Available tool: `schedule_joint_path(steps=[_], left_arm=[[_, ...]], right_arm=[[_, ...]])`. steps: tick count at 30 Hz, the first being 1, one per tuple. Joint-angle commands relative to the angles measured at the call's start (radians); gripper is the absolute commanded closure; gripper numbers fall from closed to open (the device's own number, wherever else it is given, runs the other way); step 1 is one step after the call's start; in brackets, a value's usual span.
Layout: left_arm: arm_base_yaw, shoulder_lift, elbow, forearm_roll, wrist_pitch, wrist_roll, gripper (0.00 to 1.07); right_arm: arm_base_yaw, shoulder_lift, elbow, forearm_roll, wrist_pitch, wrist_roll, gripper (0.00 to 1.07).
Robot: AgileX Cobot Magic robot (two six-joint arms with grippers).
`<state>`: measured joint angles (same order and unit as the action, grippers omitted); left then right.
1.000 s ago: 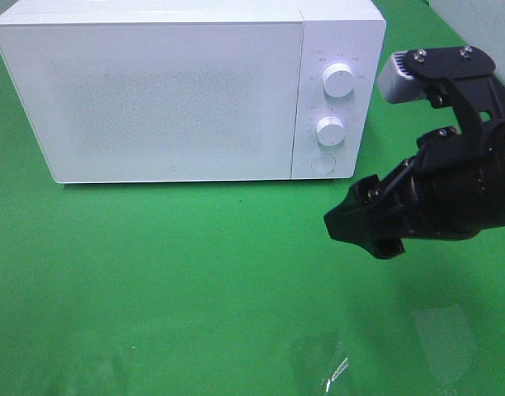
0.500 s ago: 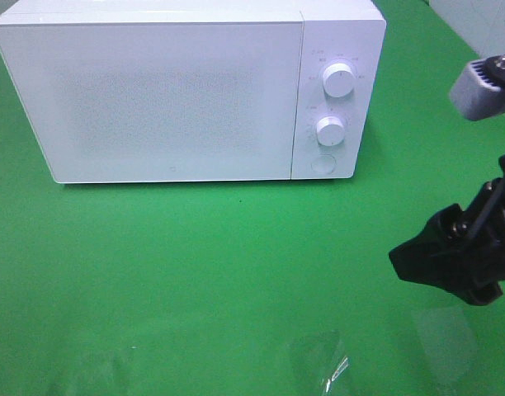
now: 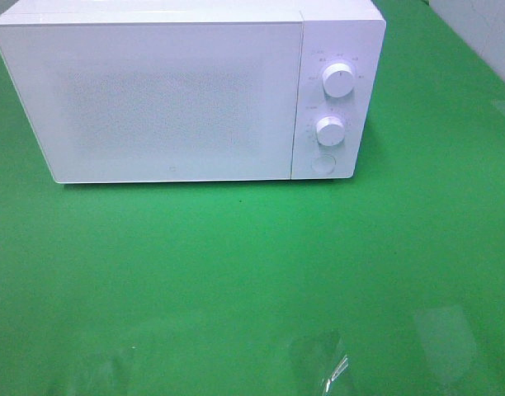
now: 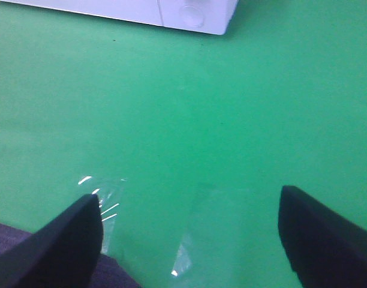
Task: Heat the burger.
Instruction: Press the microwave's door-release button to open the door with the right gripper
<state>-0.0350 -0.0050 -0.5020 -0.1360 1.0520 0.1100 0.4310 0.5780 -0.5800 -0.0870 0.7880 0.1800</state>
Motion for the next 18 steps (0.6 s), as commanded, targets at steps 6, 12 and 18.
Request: schedule_joint_path(steps=[6,12,18], left_arm=[[0.003,-0.02,0.003,-0.002,-0.013,0.002,0.07],[0.003,-0.02,0.003,-0.002,-0.013,0.002,0.07],[0.003,-0.02,0.003,-0.002,-0.013,0.002,0.07]], right_arm=[[-0.155,-0.217,0.07,-0.006,0.046,0.002,0.31],[-0.265,-0.349,0.07,-0.002,0.049,0.002,0.31],[-0.312,-0.438,0.059,0.002,0.091,0.002,0.31]])
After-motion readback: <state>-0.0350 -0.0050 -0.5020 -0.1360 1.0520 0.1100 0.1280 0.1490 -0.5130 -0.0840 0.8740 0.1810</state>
